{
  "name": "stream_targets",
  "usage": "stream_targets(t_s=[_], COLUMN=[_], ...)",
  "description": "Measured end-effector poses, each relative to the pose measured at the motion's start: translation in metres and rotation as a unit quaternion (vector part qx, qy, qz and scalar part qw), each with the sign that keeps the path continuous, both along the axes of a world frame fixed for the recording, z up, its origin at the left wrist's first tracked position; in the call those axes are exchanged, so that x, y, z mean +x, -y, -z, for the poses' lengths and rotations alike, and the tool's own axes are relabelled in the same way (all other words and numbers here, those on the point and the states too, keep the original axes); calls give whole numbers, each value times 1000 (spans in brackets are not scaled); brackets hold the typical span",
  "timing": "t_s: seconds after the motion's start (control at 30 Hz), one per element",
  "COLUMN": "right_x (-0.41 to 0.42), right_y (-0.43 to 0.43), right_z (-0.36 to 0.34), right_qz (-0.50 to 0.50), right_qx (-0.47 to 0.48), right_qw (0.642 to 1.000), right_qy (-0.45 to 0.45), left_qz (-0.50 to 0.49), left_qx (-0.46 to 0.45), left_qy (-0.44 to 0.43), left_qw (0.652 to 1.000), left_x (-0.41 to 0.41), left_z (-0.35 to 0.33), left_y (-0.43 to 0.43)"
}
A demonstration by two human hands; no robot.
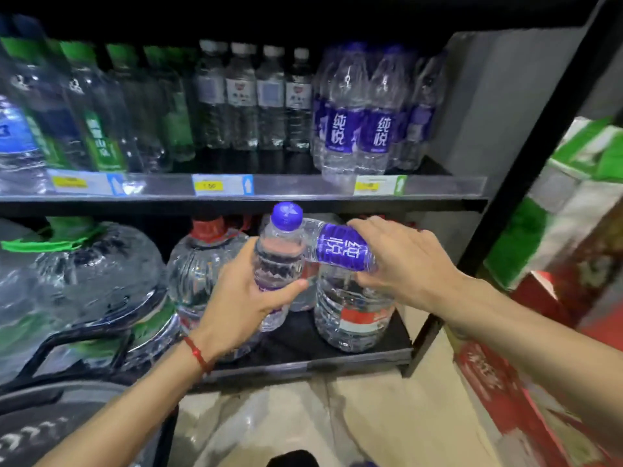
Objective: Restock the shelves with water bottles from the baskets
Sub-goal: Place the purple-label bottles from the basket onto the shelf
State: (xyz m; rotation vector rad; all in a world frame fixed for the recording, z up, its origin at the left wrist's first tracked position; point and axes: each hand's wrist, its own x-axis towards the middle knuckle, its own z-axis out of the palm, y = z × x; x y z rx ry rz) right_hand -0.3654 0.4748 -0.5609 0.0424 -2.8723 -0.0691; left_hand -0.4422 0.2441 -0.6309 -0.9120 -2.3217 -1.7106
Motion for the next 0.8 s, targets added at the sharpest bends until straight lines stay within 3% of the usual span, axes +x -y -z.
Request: stream_targets(t_s=[0.23, 0.57, 0.8], right_x=[11, 25, -14], right_y=[-68, -133, -162], right_z=[-49, -110, -134], right_qz=[31, 68, 115], right_qx=[130, 237, 315], right_qw=[989, 959, 936], right_qy=[-55, -143, -107], left_qz=[53, 84, 90], left_qx=[13, 13, -3], left_qy=[-18, -23, -30], left_qw=[998, 996, 995], left_x=[-22, -34, -36], left_z=[-41, -85, -112], left_y=[-48, -90, -115])
